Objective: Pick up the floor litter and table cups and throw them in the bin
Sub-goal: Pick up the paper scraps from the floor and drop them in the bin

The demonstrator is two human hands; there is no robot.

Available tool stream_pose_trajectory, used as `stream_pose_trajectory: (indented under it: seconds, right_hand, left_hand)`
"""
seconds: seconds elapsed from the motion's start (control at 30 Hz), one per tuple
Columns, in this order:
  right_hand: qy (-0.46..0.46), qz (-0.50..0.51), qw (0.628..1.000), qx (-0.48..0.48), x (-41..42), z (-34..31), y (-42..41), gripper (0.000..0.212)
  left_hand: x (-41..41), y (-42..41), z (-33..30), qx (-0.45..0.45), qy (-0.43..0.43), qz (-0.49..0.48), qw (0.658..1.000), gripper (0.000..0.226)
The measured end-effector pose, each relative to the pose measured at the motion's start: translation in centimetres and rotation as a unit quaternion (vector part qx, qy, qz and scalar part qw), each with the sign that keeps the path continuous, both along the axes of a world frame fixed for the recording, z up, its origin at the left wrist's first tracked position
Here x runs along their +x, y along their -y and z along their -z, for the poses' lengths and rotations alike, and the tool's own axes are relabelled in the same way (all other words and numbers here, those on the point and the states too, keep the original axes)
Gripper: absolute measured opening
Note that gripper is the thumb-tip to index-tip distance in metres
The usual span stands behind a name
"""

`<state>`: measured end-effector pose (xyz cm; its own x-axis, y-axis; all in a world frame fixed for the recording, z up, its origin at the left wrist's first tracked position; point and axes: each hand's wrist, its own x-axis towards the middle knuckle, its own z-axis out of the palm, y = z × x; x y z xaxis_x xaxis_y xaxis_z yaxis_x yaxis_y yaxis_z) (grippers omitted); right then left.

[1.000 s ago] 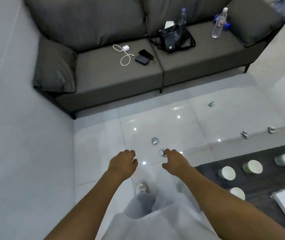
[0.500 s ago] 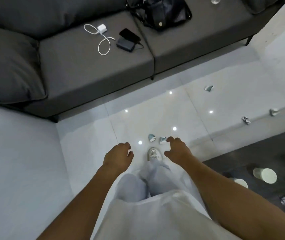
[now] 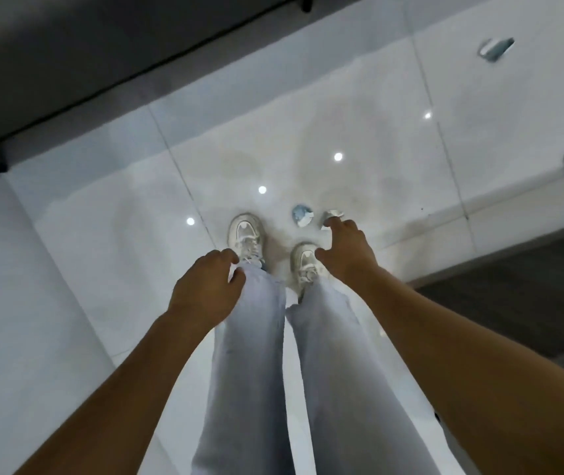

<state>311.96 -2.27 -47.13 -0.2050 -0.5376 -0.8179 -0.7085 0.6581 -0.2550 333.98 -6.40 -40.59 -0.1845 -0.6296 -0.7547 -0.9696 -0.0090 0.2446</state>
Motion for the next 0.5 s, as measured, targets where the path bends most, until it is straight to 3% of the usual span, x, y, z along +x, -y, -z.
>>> stream_pose_trajectory:
  seconds: [0.3,0.5]
  right_hand:
    - [-0.014,-0.004,1.0,0.015,3.1,25.6,0.7,0.063]
    - [-0.058,0.014,0.998,-0.01,4.6,36.3,0.8,0.073]
  left_hand:
    - [0.1,5.0,23.5,-0.021,-0.04,0.033,0.998,0.026]
    - [-0.2,5.1,33.3,0.006,-0.083,0.054,0.995,0.024]
